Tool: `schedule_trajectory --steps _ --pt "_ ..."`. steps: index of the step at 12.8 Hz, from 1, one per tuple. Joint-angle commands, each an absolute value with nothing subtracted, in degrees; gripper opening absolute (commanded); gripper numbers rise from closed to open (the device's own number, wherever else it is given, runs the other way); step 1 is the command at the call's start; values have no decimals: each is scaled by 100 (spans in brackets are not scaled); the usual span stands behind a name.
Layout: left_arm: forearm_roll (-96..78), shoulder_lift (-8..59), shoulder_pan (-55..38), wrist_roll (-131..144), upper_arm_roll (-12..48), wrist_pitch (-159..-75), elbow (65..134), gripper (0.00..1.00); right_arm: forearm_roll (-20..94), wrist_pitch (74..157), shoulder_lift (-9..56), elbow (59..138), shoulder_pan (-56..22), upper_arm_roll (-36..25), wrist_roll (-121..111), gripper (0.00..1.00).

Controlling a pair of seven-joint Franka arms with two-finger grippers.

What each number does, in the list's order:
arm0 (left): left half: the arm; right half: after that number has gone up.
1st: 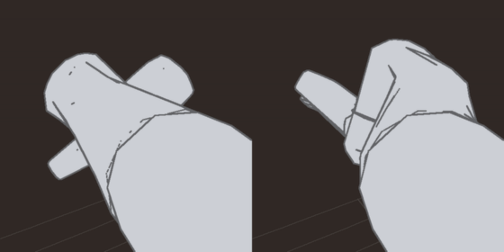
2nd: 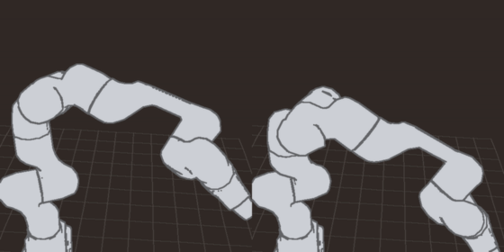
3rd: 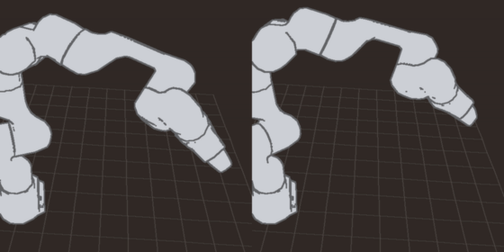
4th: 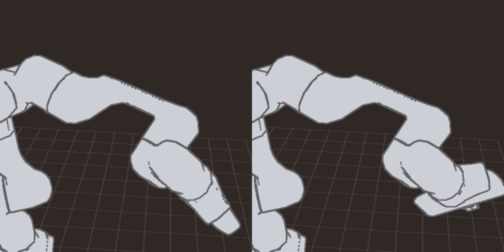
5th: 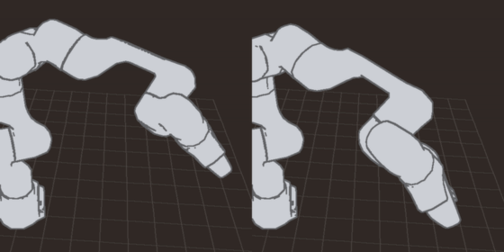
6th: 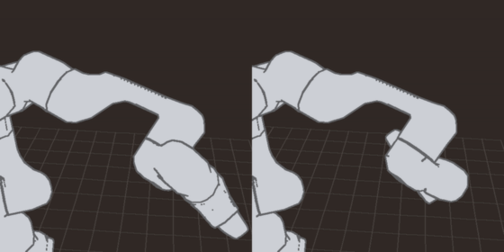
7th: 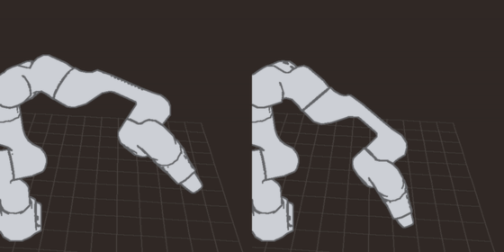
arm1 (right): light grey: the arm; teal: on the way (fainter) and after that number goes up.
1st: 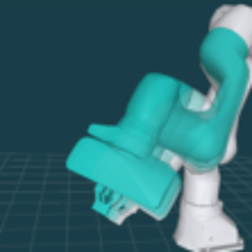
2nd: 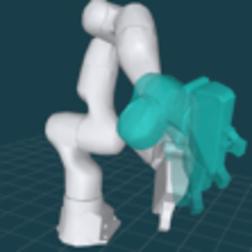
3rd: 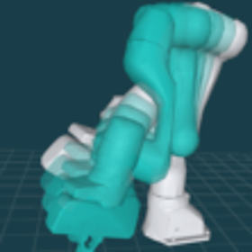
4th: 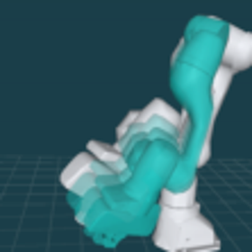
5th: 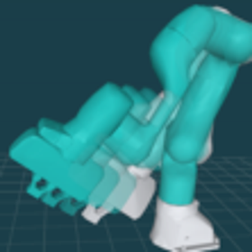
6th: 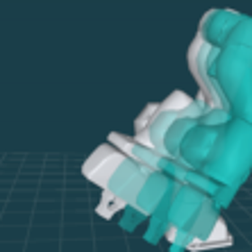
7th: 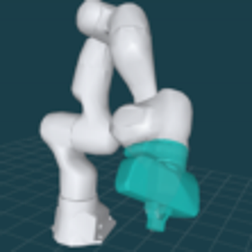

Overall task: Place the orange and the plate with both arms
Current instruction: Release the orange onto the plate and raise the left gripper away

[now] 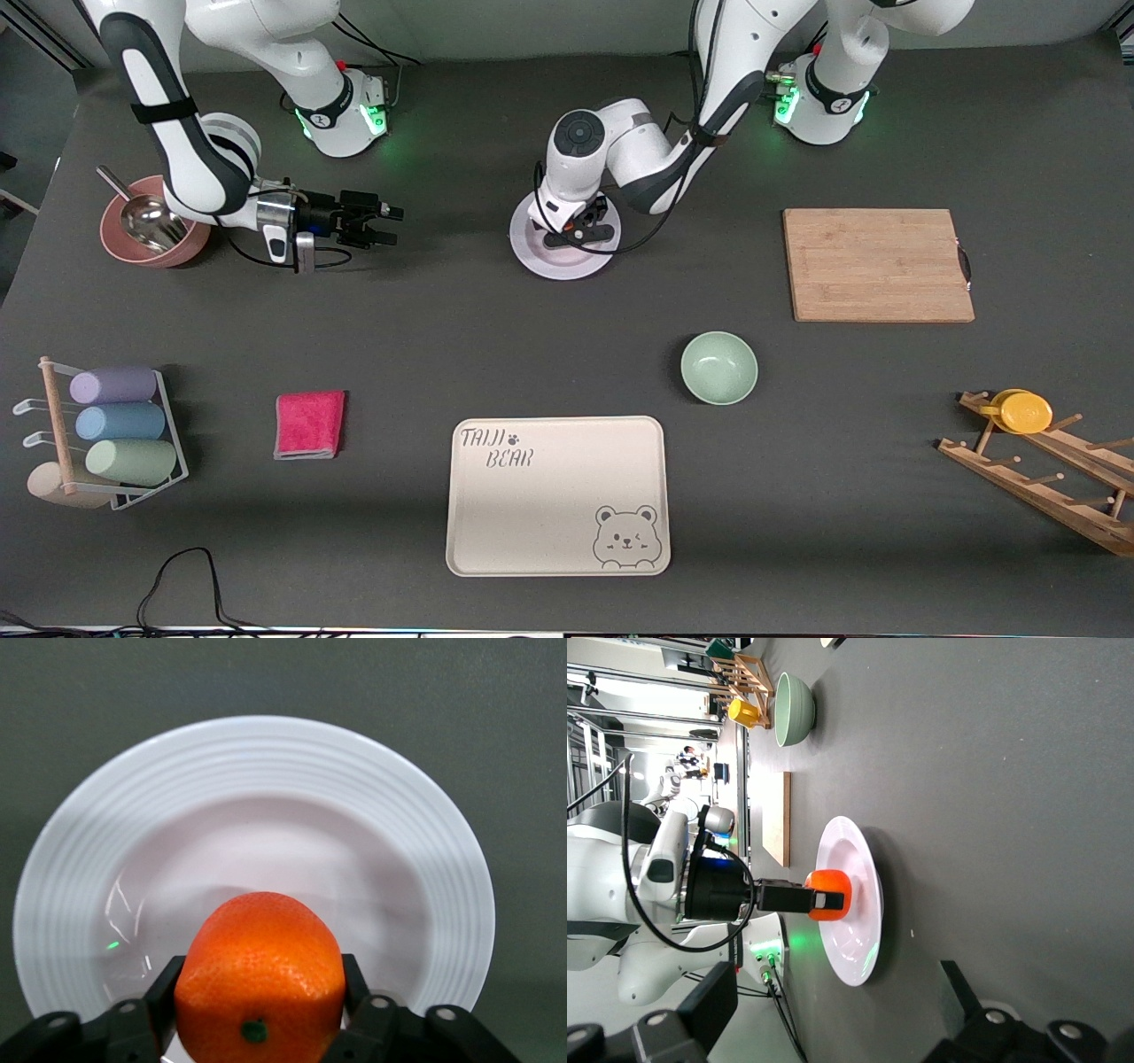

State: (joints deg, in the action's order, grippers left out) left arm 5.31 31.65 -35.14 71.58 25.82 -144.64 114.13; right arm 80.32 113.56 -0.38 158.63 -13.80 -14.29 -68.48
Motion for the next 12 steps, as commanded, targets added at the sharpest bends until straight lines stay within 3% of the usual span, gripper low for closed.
schedule_trajectory --steps 1,6,10,12 --pt "721 3156 -3604 7330 2505 -14344 11276 100 8734 11382 586 15891 -1468 -1319 -7758 100" --pt "642 2253 -2895 6779 2522 -13441 11285 100 10104 11373 1291 15882 -1468 -503 -8585 99" --pt "72 1171 -1480 5138 2523 -12484 11276 100 10783 11390 1573 15864 -1468 -54 -9009 56" --pt "-26 723 -577 3874 2496 -11667 11276 100 10994 11382 1748 15856 -1468 52 -9261 46"
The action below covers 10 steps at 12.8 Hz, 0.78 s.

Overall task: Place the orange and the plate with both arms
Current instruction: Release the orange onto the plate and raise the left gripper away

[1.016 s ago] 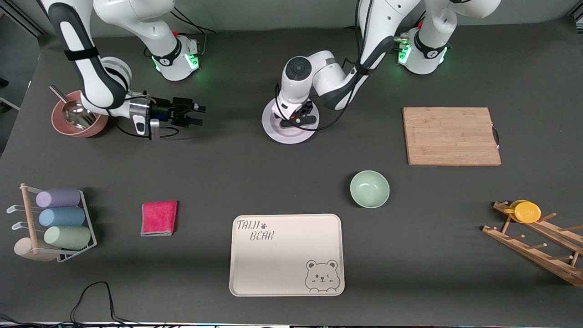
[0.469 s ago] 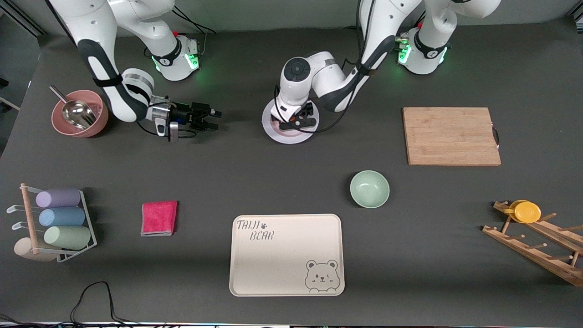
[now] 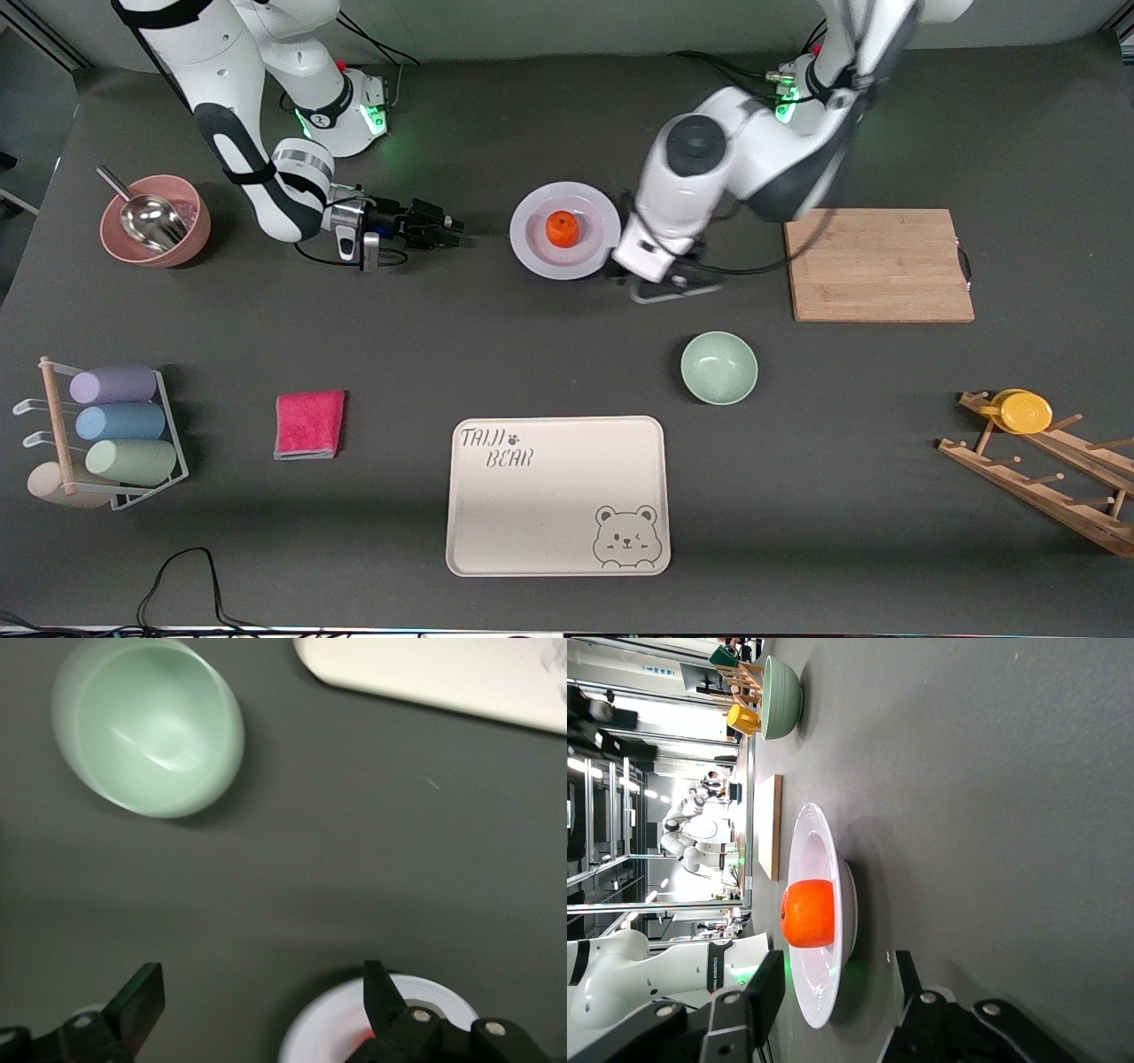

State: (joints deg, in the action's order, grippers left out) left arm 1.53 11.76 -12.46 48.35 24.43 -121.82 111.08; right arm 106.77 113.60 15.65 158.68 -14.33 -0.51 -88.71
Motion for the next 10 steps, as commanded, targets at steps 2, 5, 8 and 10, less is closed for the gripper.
schedule_trajectory --steps 2,5,8,10 --pt "-9 371 339 2782 2461 -11260 11276 100 11485 11382 1986 15829 -1468 323 -9649 42" --pt "61 -78 1421 1707 2347 -10803 11006 100 11786 11382 2170 15759 -1476 483 -9844 36" --pt "88 0 2125 1065 2259 -9979 10049 100 12118 11382 2276 15697 -1476 728 -9905 36" --pt "88 -9 2468 556 2259 -9757 9783 100 12610 11382 2399 15627 -1477 1044 -10098 36"
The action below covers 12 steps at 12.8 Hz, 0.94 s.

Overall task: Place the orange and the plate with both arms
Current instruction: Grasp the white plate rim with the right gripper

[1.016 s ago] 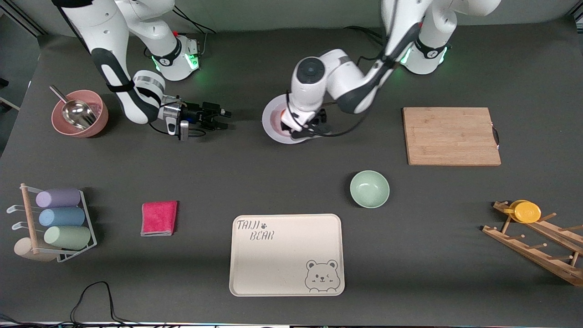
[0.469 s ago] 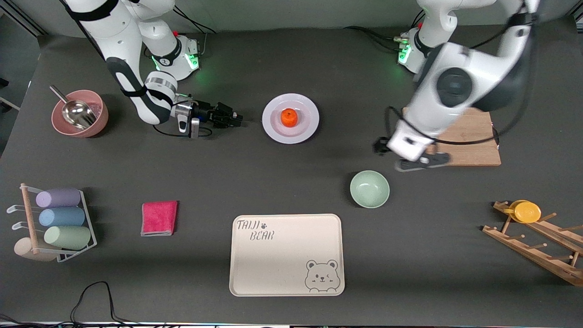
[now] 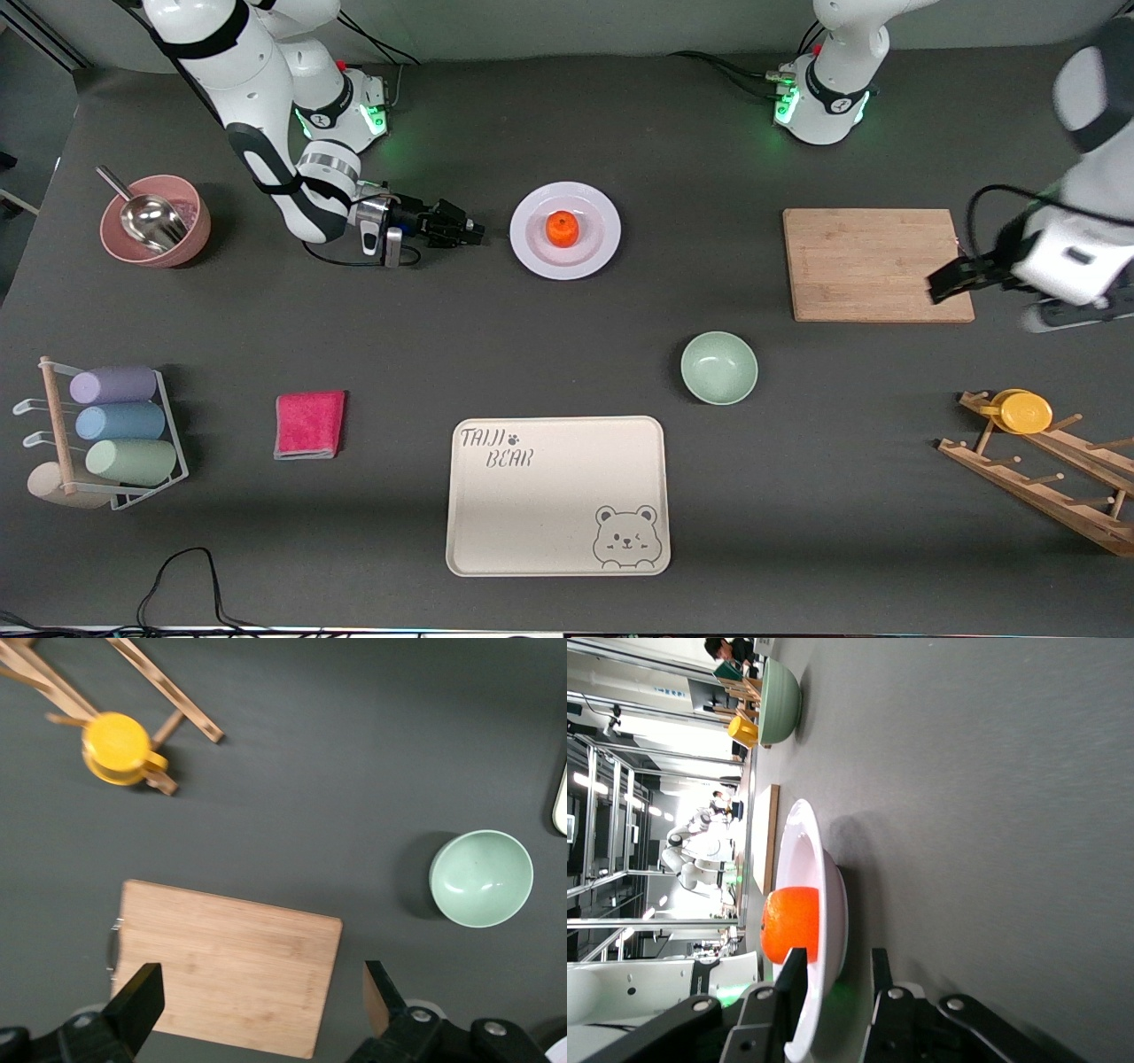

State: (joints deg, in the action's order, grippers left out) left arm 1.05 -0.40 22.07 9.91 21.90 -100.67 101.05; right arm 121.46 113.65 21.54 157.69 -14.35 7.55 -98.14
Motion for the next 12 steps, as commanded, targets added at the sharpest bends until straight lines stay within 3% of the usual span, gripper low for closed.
schedule_trajectory --steps 1,4,6,9,12 --pt "88 -26 2548 415 2259 -9625 9782 100 12821 11391 2408 15592 -1477 1220 -10133 36" --pt "131 -26 2148 387 1717 -9598 9817 100 13131 11417 2496 15504 -1555 1415 -10204 36" --pt "176 -96 718 396 235 -9589 9852 100 13288 11426 2583 15469 -1564 1441 -10379 36" --pt "211 -211 152 396 -42 -9545 9949 100 13421 11435 2707 15381 -1661 1485 -10485 36" --pt "211 -255 -657 387 -754 -9510 9975 100 13675 11435 2821 15284 -1758 1599 -10573 36"
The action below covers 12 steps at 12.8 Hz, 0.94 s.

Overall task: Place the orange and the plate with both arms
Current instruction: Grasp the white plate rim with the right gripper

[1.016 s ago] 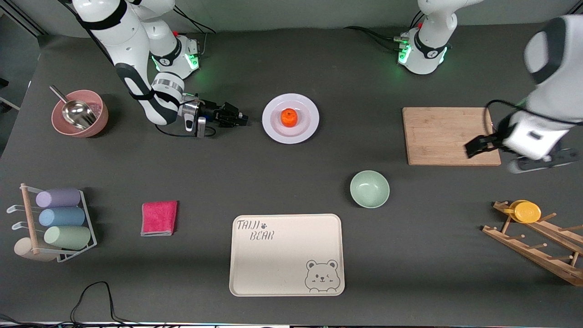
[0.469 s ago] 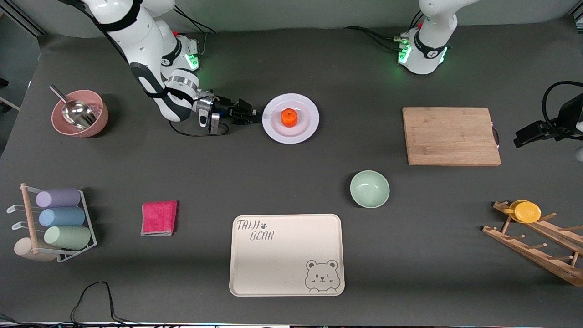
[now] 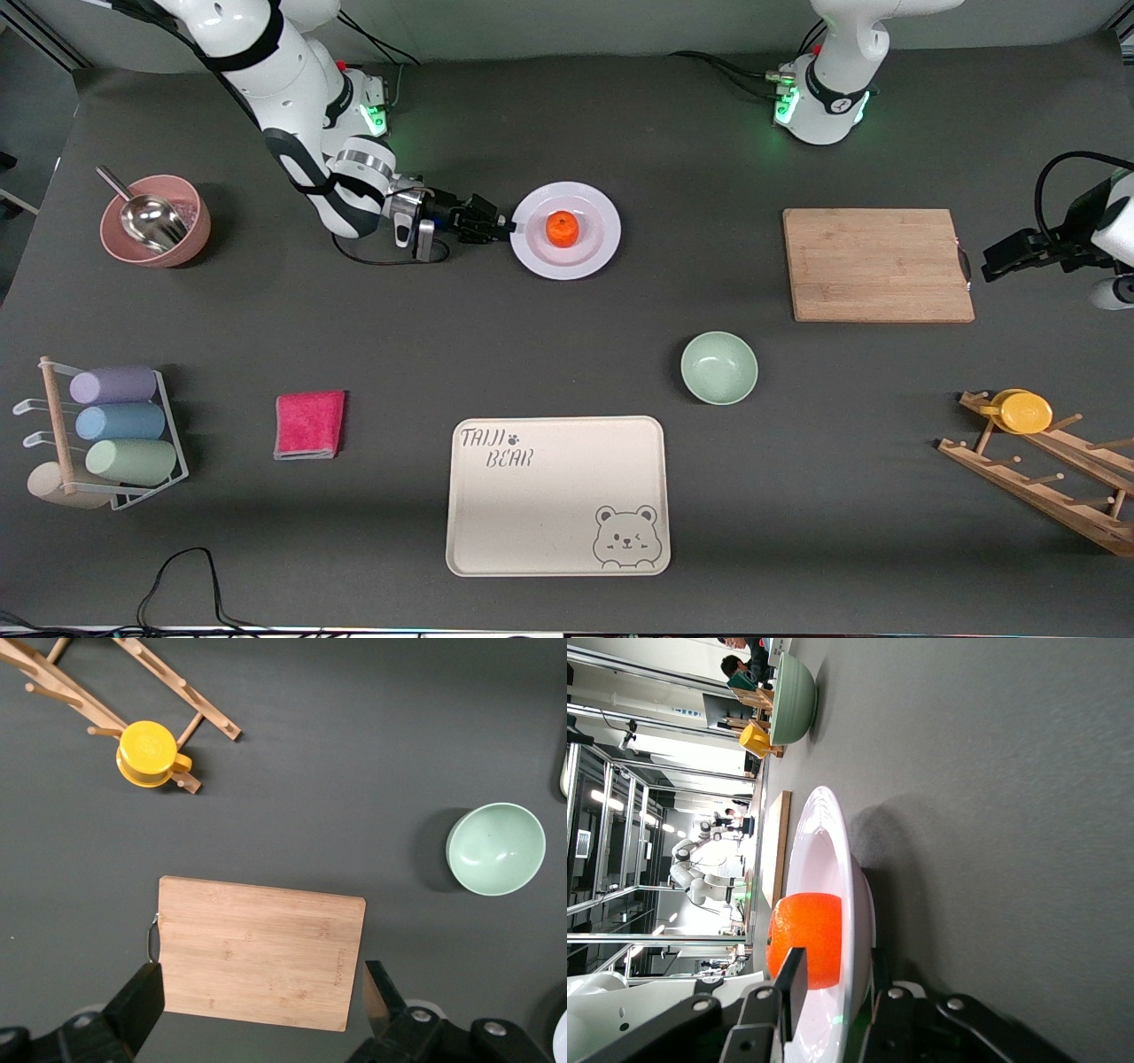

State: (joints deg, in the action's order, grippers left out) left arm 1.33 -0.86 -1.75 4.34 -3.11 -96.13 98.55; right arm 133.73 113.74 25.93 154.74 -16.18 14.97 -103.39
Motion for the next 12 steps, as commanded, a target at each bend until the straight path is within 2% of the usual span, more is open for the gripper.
schedule_trajectory --steps 1,2,4,9,12 --pt "211 -290 -685 387 -756 -9536 10080 100 13798 11435 2847 15258 -1784 1608 -10712 30" --pt "220 -351 -686 387 -756 -9562 10159 100 13860 11435 2882 15249 -1793 1626 -10749 22" --pt "211 -369 -651 378 -747 -9580 10204 100 13860 11435 2883 15214 -1784 1687 -10758 0" --pt "220 -352 -694 396 -729 -9396 10283 100 13843 11356 2778 15223 -1557 1688 -10644 0" --pt "281 -352 -703 378 -703 -9439 10318 100 13581 11355 2226 15319 -1345 1688 -9988 0"
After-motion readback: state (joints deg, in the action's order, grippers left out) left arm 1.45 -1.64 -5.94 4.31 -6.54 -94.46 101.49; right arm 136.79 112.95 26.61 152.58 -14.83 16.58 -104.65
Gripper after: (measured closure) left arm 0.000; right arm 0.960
